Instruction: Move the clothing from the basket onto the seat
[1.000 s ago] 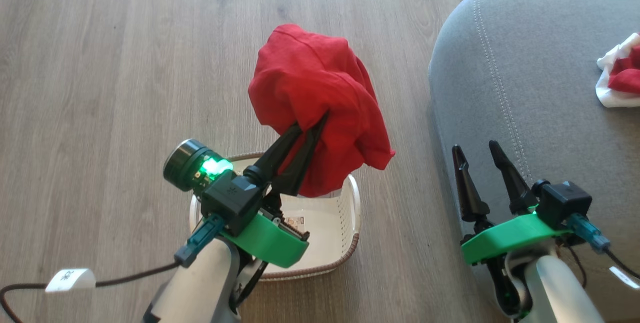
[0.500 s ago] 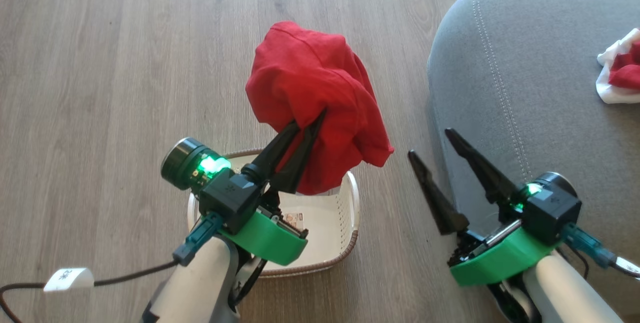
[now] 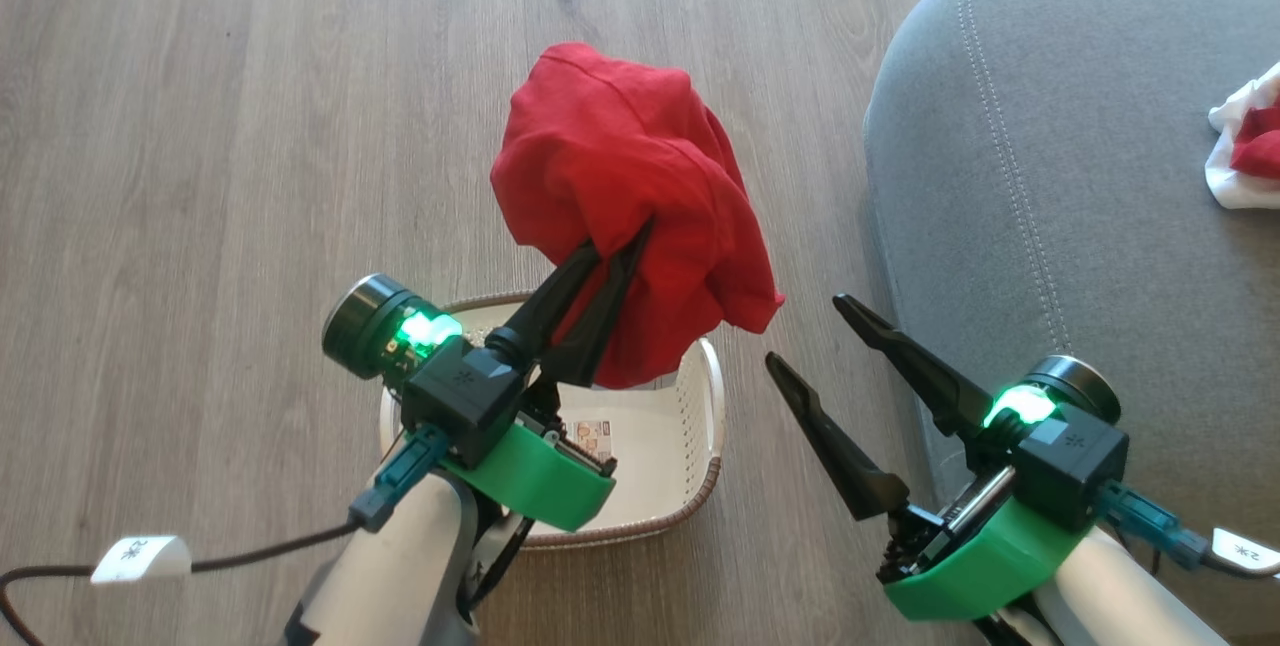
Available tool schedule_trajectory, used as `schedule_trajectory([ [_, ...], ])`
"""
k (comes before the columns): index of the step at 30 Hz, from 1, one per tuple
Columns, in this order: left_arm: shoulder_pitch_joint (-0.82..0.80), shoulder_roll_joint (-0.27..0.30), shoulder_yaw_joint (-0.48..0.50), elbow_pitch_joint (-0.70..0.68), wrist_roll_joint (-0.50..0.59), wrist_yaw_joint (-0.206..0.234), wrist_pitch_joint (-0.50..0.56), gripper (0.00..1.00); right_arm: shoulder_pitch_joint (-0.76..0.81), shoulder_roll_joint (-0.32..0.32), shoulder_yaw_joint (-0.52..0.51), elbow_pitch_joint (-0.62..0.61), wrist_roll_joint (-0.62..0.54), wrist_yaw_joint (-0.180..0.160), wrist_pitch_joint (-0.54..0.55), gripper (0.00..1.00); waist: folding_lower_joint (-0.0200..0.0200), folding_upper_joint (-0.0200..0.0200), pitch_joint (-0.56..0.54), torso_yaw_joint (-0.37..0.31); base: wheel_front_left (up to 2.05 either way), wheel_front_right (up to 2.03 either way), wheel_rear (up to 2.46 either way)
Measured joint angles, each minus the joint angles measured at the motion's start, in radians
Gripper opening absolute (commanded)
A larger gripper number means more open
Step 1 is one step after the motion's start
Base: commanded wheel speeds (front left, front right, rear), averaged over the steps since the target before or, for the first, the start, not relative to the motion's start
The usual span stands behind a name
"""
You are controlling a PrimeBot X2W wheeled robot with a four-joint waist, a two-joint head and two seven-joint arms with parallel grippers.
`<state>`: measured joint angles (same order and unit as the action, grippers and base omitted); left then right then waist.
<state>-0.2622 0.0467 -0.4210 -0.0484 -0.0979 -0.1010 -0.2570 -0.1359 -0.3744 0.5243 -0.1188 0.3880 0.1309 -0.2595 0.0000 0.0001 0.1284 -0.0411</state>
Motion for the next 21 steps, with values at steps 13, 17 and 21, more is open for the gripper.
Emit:
schedule_trajectory([
  [13,0.0,0.0,-0.004,0.003,0.004,-0.001,0.0,0.0,0.0,0.011,-0.002,0.007,-0.021,0.0,0.0,1.0,0.0,0.0,-0.003,0.004,0.0,0.0,0.0],
  [17,0.0,0.0,-0.031,0.002,0.013,-0.002,0.0,0.0,-0.002,0.016,-0.005,0.02,-0.028,0.0,0.0,1.0,0.0,0.0,-0.005,0.006,0.0,0.0,0.0],
  [21,-0.001,0.001,-0.058,0.002,0.02,-0.009,0.0,0.0,-0.012,0.021,-0.008,0.031,-0.038,0.0,0.0,1.0,0.0,0.0,-0.003,0.009,0.0,0.0,0.0],
])
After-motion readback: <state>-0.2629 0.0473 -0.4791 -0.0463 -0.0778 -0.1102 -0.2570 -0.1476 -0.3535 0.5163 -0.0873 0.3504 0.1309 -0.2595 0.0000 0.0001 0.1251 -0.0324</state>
